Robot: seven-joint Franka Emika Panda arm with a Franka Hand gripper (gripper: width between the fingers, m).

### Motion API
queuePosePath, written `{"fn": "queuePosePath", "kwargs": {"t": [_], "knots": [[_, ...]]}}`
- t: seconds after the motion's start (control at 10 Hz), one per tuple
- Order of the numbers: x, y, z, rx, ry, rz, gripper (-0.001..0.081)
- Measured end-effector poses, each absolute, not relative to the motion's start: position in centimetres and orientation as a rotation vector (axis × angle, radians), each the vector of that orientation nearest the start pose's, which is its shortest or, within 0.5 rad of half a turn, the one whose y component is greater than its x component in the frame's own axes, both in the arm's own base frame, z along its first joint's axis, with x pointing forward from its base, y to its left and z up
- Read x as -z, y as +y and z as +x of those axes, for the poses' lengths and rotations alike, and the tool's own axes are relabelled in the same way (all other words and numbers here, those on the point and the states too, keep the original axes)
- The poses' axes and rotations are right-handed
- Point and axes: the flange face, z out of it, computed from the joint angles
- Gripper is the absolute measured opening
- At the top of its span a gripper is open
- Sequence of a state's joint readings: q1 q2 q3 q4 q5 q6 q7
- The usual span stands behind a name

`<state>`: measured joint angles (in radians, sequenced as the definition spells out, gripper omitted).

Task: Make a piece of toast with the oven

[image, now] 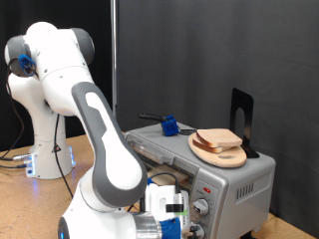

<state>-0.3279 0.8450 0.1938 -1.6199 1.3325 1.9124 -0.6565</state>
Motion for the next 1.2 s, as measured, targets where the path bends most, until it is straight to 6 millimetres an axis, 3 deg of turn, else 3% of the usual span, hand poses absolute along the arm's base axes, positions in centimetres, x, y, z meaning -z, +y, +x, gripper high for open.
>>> {"fn": "queuePosePath", "kwargs": {"t": [0.4, 0.6, 0.7, 0.8, 1.0, 1.1, 1.2], "knots": [[-14.9, -3.5, 66.5, 0.023, 0.411, -1.794, 0.0114], [-14.6, -4.9, 66.4, 0.02, 0.448, -1.811, 0.0114], [-14.5, -5.6, 66.2, 0.009, 0.456, -1.815, 0.0348], [-14.7, -6.4, 65.7, -0.025, 0.449, -1.808, 0.0348], [-15.8, -8.5, 64.4, -0.132, 0.439, -1.755, 0.0667], [-16.7, -9.4, 63.7, -0.191, 0.438, -1.721, 0.0667], [-17.5, -10.4, 63.0, -0.235, 0.434, -1.702, 0.0782]]}}
